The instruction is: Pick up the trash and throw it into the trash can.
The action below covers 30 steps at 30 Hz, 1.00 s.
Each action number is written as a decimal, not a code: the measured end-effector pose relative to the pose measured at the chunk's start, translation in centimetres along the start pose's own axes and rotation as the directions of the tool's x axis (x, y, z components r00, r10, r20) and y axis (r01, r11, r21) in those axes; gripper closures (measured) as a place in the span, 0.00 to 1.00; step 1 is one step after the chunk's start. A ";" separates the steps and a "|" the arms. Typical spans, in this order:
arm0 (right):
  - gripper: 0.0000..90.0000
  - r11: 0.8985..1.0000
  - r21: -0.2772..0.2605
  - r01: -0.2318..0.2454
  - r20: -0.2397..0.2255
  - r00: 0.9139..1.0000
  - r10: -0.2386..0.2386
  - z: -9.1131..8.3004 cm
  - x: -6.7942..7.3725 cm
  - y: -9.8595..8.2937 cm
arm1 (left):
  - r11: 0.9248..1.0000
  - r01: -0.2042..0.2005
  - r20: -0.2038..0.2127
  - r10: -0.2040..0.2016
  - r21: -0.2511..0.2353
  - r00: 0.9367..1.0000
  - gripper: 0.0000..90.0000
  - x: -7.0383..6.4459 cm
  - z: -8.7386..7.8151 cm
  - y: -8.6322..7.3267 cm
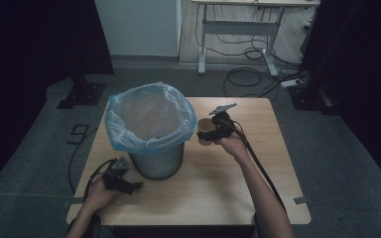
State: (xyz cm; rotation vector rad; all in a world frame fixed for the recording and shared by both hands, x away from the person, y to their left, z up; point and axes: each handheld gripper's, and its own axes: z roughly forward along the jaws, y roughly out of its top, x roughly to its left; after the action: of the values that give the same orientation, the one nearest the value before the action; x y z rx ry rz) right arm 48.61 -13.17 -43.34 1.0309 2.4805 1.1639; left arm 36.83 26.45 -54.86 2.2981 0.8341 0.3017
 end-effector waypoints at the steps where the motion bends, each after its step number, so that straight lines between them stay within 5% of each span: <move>1: 0.28 1.000 0.002 -0.002 -0.001 1.000 0.002 -0.2 0.0 0.2 | 1.000 0.000 0.000 0.000 0.000 1.000 0.00 0.0 0.0 0.0; 30: 0.28 0.998 -0.061 0.013 -0.035 0.999 -0.016 -6.4 0.5 6.5 | 1.000 -0.001 -0.001 0.001 0.001 1.000 0.00 0.0 0.0 0.0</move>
State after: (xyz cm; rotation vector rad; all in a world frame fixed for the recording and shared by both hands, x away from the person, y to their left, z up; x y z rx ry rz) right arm 48.61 -13.74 -34.23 0.9828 2.4584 1.2561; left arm 36.81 26.46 -54.85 2.2997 0.8337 0.3031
